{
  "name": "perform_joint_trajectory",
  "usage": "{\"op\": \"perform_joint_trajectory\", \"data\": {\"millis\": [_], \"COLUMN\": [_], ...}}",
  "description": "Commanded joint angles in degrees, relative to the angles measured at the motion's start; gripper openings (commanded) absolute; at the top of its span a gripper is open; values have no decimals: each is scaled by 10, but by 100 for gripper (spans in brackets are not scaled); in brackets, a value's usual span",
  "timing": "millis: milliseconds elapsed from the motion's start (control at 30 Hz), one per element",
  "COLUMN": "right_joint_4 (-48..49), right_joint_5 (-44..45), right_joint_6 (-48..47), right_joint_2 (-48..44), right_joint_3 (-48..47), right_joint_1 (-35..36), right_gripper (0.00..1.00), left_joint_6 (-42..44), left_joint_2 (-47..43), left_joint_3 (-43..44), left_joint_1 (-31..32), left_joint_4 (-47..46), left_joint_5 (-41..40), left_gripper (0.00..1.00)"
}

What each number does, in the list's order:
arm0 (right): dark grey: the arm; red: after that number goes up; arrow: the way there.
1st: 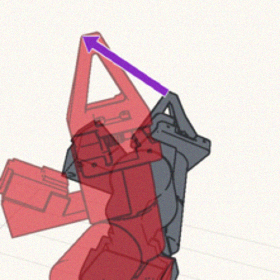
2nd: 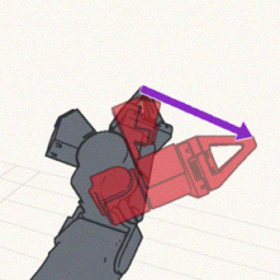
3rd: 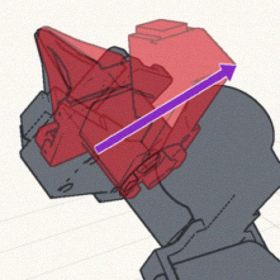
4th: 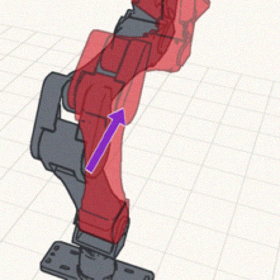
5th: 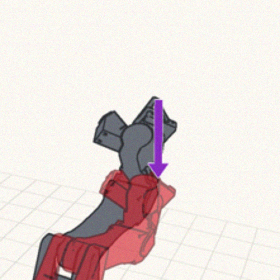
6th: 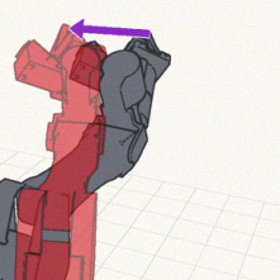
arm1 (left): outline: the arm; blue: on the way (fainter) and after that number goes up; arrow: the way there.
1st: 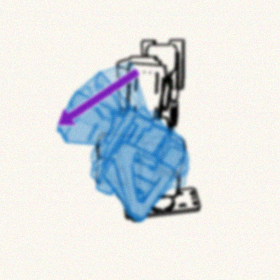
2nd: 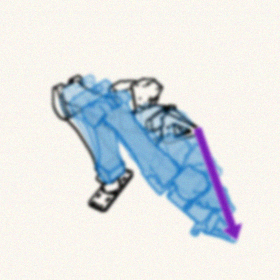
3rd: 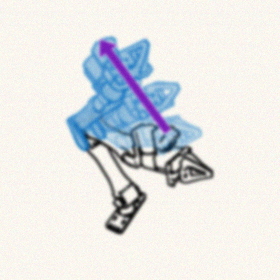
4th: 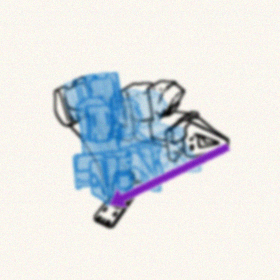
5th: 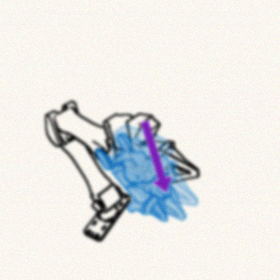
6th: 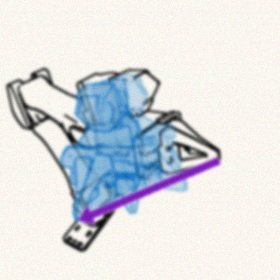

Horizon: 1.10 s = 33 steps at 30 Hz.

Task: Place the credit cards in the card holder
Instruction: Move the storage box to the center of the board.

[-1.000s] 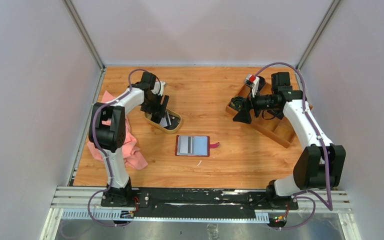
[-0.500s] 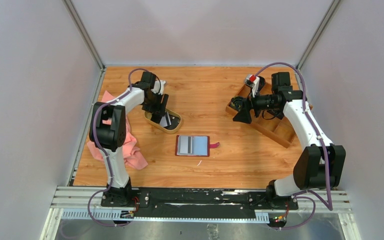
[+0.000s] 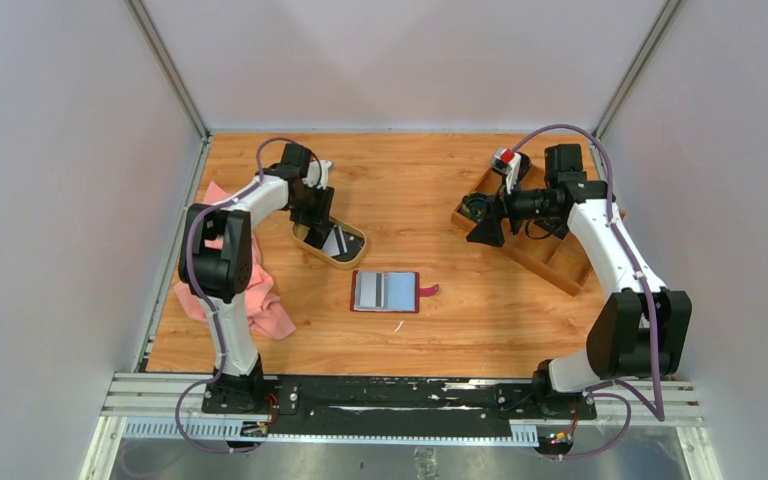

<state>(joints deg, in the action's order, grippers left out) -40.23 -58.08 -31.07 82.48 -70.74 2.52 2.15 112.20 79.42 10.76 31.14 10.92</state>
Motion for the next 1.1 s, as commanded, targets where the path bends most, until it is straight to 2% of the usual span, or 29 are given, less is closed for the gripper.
{"op": "perform_joint_trajectory", "data": {"millis": [0,467,700,833,1067], "right_joint_4": [-3,-2,-3,-2,-3], "right_joint_5": [-14,-15,-16,-17,-19], "right_joint_6": [-7,-6,-6,-7,-6], "right_joint_2": [0,5,6,6,7], "right_joint_3": [8,9,9,9,9], "right_joint_1": [-10,-11,-12,-12,-11], "right_gripper": [89,89,89,89,89], "left_joint_6": [-7,-19,-38,-53,-56], "left_joint_2": [5,-71,-71,-69,-67], "left_joint_3": [-18,-54,-63,-72,-78], "left_joint_1": [1,1,1,3,31], "left_joint_4": [12,-43,-41,-44,-54], "left_joint_5": [26,36,72,53,-6], "left_gripper": [47,43,60,68,71]}}
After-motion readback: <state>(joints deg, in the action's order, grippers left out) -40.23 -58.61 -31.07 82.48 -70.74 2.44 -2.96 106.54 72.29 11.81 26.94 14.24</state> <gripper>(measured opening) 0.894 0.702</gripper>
